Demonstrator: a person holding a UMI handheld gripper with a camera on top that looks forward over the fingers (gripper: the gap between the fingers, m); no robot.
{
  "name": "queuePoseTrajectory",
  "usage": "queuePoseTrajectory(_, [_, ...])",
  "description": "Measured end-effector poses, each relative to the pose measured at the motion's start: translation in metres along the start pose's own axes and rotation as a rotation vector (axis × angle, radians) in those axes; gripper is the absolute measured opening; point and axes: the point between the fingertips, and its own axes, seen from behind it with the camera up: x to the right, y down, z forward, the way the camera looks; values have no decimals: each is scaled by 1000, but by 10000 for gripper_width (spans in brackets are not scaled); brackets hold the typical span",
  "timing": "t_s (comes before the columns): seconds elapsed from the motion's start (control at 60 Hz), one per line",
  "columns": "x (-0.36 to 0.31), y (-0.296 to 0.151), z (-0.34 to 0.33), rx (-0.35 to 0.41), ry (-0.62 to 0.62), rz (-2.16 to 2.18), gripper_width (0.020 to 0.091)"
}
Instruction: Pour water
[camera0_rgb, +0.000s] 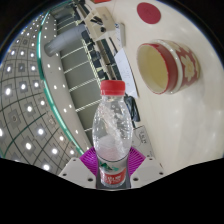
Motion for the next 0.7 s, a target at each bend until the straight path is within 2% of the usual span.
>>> queuePoseTrajectory(0.133, [-20,1,-9,-2,102,-461,339])
queuePoseTrajectory(0.283, [-75,-36,-23,50,179,-1020,339])
queuePoseTrajectory(0.45, [-118,-107,-38,152,251,-1447,339])
queuePoseTrajectory(0.517, [-122,-146,-52,194,321,-1616,339])
queuePoseTrajectory(0.7, [-83,-248,-74,224,517,-1831,339])
